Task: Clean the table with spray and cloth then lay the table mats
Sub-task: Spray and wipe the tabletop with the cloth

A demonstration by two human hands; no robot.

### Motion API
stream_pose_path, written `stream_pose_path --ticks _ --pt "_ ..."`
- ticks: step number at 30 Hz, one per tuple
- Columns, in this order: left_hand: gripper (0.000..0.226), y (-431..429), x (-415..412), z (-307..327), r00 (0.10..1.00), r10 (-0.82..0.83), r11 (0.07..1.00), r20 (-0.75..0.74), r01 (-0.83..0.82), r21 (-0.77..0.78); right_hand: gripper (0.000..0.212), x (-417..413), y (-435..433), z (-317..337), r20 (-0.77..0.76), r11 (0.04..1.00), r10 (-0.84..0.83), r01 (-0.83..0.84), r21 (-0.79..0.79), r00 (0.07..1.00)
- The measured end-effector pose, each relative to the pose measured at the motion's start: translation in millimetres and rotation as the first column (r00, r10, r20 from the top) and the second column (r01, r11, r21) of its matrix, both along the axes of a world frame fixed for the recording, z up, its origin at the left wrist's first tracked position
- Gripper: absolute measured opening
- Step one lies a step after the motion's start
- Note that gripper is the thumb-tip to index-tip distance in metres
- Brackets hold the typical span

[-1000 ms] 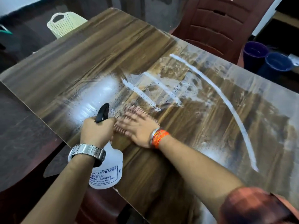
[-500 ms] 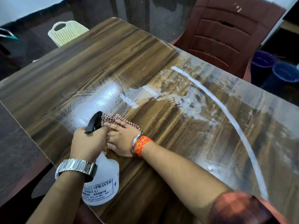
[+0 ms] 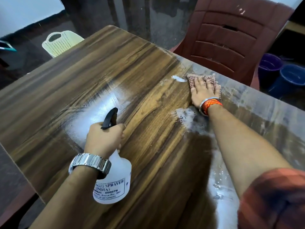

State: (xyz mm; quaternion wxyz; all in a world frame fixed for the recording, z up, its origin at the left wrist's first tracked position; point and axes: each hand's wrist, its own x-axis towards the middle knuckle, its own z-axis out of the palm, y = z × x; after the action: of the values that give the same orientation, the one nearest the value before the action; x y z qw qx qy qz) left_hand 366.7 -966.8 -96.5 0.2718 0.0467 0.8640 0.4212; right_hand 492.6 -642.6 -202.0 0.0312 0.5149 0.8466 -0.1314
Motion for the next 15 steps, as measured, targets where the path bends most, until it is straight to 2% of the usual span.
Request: stream_pose_path --ticks 2,4,5,7,8,9,10,11,13,15 --pt "0.017 -2 3 1 1.000 -0.002 1.000 0.003 0.002 0.001 0.057 -14 -20 0 -0.023 1.000 0.014 -0.014 0.024 1.000" --pt "0.017 -2 9 0 1.000 -0.014 1.000 0.002 0.015 -0.009 0.058 -22 -60 -2 -0.022 0.970 0.220 -0.216 0.115 0.975" --pt "0.018 -1 12 -1 1.000 -0.022 1.000 0.002 0.022 -0.019 0.060 -22 -88 -2 0.003 0.918 0.371 -0.368 0.149 0.928" --pt "0.022 -1 21 -3 0.999 -0.048 0.998 0.000 0.048 -0.043 0.062 -2 -141 -6 0.021 0.758 0.638 -0.632 0.161 0.770" --pt "0.024 0 26 -3 0.999 -0.054 0.998 0.007 0.054 -0.045 0.059 14 -154 -7 0.019 0.695 0.712 -0.708 0.123 0.702" --pt "0.025 1 31 -3 0.998 -0.057 0.997 0.017 0.058 -0.043 0.057 31 -153 -6 0.024 0.673 0.736 -0.735 0.089 0.677" --pt "0.025 1 35 -2 0.998 -0.062 0.997 0.027 0.063 -0.041 0.057 48 -138 -6 0.028 0.699 0.711 -0.710 0.086 0.703" --pt "0.025 1 41 0 0.997 -0.073 0.996 0.033 0.074 -0.042 0.058 66 -117 -5 0.033 0.769 0.627 -0.625 0.134 0.779" --pt "0.024 -2 52 3 0.994 -0.104 0.994 0.018 0.105 -0.043 0.059 105 -65 -1 0.041 0.935 0.310 -0.313 0.167 0.950" --pt "0.023 -5 62 5 0.991 -0.130 0.990 -0.008 0.129 -0.055 0.056 137 -38 3 0.023 0.998 -0.002 0.001 0.059 1.000"
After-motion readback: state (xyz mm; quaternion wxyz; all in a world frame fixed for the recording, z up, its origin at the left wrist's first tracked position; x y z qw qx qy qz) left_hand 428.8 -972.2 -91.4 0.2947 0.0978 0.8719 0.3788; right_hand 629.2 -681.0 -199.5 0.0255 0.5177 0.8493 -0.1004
